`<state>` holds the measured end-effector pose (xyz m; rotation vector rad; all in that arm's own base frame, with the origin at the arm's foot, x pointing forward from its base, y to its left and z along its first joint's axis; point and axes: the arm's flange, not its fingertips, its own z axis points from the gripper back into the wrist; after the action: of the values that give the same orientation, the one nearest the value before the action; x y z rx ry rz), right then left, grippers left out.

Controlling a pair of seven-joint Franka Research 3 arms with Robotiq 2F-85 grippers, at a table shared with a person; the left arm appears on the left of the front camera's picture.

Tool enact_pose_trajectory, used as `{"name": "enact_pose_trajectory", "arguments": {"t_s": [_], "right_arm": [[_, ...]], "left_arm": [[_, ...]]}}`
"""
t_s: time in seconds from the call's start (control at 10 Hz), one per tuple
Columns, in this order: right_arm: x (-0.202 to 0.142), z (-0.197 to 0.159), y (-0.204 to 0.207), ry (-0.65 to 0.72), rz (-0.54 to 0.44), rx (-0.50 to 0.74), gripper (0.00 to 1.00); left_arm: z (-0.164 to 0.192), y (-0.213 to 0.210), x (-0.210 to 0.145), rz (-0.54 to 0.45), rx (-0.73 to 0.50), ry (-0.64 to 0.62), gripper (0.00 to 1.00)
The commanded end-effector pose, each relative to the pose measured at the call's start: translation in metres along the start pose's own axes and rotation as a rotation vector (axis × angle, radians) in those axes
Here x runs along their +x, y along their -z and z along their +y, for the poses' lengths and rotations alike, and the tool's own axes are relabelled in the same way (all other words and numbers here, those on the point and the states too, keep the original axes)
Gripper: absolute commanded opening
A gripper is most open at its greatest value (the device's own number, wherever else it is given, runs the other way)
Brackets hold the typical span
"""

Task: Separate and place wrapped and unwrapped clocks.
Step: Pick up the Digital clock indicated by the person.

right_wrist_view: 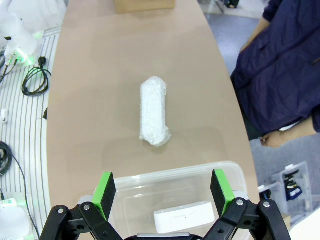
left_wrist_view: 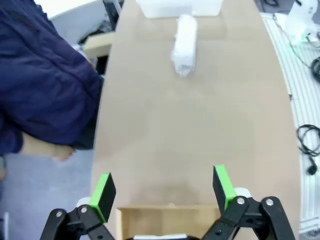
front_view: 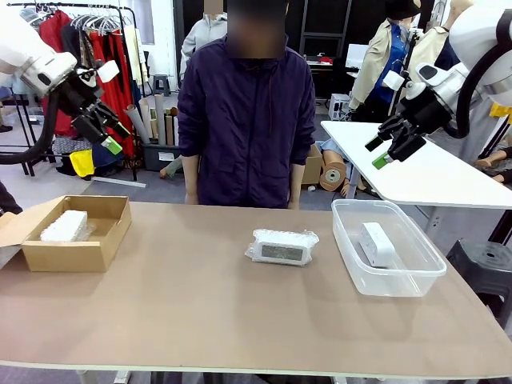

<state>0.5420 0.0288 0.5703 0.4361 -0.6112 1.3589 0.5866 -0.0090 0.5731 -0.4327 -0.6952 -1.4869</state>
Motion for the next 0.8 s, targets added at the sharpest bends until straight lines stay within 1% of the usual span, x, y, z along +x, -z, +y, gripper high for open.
{"name": "enact_pose_trajectory", "arguments": {"t_s": [0.0, 0.1, 0.3, 0.7], "right_arm": [[0.0018, -0.0012, -0.0021, -0.004, -0.002, 0.002, 1.00], [0.0018, -0.0012, -0.0021, -0.004, -0.002, 0.002, 1.00], [0.0018, -0.0012, -0.0021, -0.004, -0.002, 0.002, 1.00], [0.0018, -0.0012, -0.0021, -0.004, -0.002, 0.002, 1.00]], "left_arm": [[-0.0151, -0.0005, -0.0033, -0.121, 0.025, 0.105, 1.00], [-0.0144, -0.0015, -0.0026, -0.149, 0.000, 0.099, 1.00], [-0.0131, -0.0036, -0.0064, -0.169, -0.056, 0.063, 1.00], [-0.0127, -0.0061, -0.0089, -0.181, -0.076, 0.034, 1.00]]}}
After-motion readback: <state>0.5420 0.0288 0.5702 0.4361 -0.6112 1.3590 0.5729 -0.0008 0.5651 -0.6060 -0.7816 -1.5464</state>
